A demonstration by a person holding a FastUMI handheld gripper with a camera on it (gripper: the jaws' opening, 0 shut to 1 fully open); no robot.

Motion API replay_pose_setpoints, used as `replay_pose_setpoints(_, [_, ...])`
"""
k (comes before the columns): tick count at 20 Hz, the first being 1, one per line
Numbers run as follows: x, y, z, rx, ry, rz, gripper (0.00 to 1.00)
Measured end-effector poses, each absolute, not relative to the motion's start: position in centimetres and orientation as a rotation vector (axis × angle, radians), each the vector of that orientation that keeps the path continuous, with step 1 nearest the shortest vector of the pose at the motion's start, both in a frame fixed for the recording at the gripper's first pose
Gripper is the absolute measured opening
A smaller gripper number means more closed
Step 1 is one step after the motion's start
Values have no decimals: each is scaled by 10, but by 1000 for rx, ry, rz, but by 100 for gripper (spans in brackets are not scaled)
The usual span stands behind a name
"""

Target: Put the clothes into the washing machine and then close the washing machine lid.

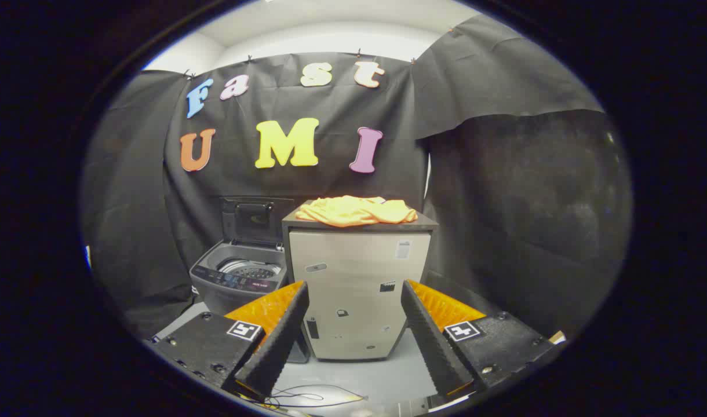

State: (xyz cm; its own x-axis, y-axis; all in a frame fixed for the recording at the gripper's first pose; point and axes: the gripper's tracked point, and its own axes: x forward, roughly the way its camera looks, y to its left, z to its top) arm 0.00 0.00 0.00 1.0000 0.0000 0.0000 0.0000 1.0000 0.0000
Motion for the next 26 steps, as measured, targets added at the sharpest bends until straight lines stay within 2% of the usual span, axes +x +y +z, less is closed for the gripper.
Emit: replay_pose_setpoints(26, [-3, 22, 27, -8, -8, 9, 100])
